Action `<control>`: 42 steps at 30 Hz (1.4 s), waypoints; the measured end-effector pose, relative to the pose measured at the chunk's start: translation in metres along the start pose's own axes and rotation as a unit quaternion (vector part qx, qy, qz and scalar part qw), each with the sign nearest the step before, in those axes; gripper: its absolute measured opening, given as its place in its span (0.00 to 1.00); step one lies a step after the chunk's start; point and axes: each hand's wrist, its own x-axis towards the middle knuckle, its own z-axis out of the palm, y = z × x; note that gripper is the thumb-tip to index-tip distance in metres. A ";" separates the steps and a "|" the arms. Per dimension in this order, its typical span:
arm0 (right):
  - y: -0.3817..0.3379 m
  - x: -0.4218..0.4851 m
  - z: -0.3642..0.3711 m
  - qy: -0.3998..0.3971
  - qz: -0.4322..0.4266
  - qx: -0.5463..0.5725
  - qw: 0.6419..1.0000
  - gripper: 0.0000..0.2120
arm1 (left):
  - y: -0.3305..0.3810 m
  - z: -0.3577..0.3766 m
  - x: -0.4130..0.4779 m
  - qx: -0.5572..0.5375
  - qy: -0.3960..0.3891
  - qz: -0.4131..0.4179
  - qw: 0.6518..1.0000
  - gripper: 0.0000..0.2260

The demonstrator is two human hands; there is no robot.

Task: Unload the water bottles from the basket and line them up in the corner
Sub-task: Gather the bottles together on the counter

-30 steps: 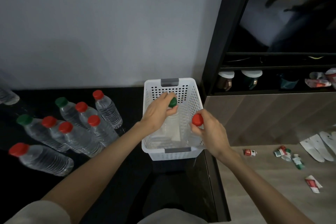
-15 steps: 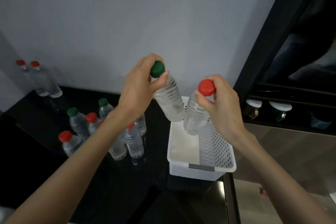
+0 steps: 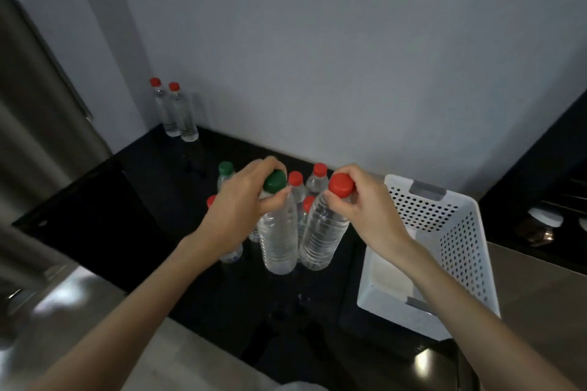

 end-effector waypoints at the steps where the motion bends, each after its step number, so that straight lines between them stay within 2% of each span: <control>1: 0.003 -0.001 0.010 -0.012 0.015 0.011 1.000 0.08 | -0.011 0.003 -0.007 0.003 -0.012 -0.010 1.000 0.05; 6: 0.022 -0.010 0.055 -0.085 0.070 0.010 0.994 0.08 | -0.055 0.019 -0.036 0.014 -0.079 -0.043 0.996 0.10; 10: 0.032 -0.021 0.079 -0.112 0.089 -0.018 0.990 0.09 | -0.074 0.030 -0.053 0.055 -0.136 -0.052 0.988 0.07; 17: 0.042 -0.027 0.098 -0.138 0.111 -0.043 0.983 0.10 | -0.103 0.036 -0.060 0.023 -0.156 -0.103 0.982 0.07; 24: 0.039 -0.027 0.109 -0.134 0.142 -0.087 0.977 0.13 | -0.110 0.037 -0.063 0.064 -0.151 -0.112 0.980 0.10; 28: 0.037 -0.035 0.112 -0.106 0.125 -0.174 0.971 0.19 | -0.109 0.035 -0.070 0.064 -0.136 -0.117 0.982 0.15; 32: 0.029 -0.040 0.111 -0.078 0.086 -0.269 0.956 0.26 | -0.104 0.026 -0.073 0.097 -0.115 -0.087 0.985 0.21; 37: -0.006 -0.035 0.096 -0.018 0.019 -0.218 0.976 0.22 | -0.088 -0.003 -0.069 0.136 -0.030 -0.043 0.989 0.18; 42: -0.039 -0.021 0.087 -0.026 -0.049 -0.173 0.983 0.19 | -0.072 -0.042 -0.071 0.152 0.058 -0.054 0.985 0.18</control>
